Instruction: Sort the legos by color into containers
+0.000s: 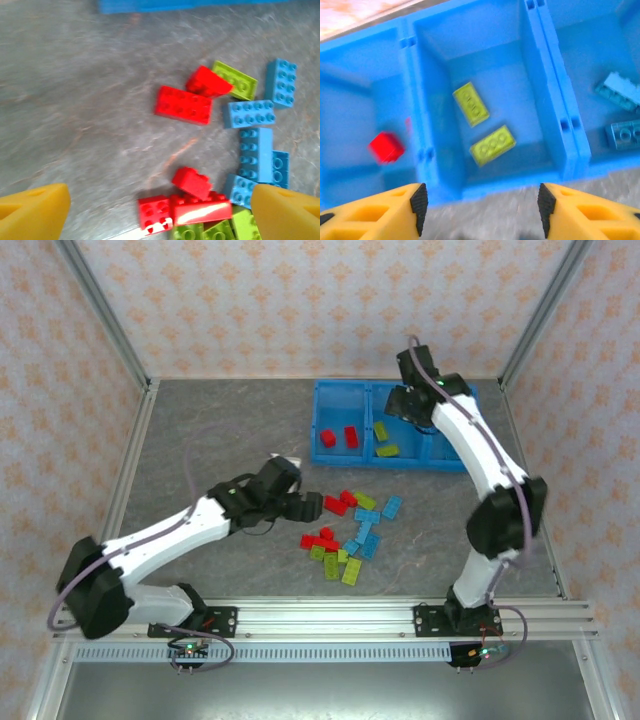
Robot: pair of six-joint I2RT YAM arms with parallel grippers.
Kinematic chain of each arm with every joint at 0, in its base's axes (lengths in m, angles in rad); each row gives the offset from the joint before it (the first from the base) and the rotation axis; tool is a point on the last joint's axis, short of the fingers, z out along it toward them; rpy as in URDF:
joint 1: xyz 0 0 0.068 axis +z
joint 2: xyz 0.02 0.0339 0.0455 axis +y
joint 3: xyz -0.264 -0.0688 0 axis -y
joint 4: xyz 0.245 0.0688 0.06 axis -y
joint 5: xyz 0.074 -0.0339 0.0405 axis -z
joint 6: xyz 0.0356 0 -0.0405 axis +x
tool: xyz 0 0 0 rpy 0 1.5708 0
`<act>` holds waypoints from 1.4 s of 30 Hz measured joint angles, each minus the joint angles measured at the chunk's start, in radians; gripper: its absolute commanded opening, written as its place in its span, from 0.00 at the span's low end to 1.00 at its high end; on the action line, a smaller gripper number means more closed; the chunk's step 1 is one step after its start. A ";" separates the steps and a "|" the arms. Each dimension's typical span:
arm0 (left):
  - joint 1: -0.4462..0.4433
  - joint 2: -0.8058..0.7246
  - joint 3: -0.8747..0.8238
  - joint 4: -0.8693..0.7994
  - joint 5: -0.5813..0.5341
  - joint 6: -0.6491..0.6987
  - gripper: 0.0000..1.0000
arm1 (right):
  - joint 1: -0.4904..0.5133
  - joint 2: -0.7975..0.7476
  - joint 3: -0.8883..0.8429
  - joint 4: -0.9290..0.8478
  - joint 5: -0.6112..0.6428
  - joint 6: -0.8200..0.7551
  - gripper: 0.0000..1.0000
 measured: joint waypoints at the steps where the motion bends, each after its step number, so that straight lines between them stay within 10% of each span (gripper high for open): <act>1: -0.017 0.055 0.048 -0.012 0.007 0.021 0.90 | 0.000 -0.073 -0.046 -0.003 -0.033 0.000 0.68; 8: -0.032 0.383 0.261 -0.078 0.011 0.176 0.90 | 0.000 -0.406 -0.299 -0.090 -0.158 0.004 0.78; 19: -0.033 0.622 0.386 -0.114 0.049 0.272 0.79 | 0.000 -0.526 -0.433 -0.164 -0.180 0.011 0.85; 42: -0.031 0.491 0.358 -0.098 0.016 0.245 0.59 | 0.014 -0.530 -0.443 -0.179 -0.491 0.058 0.85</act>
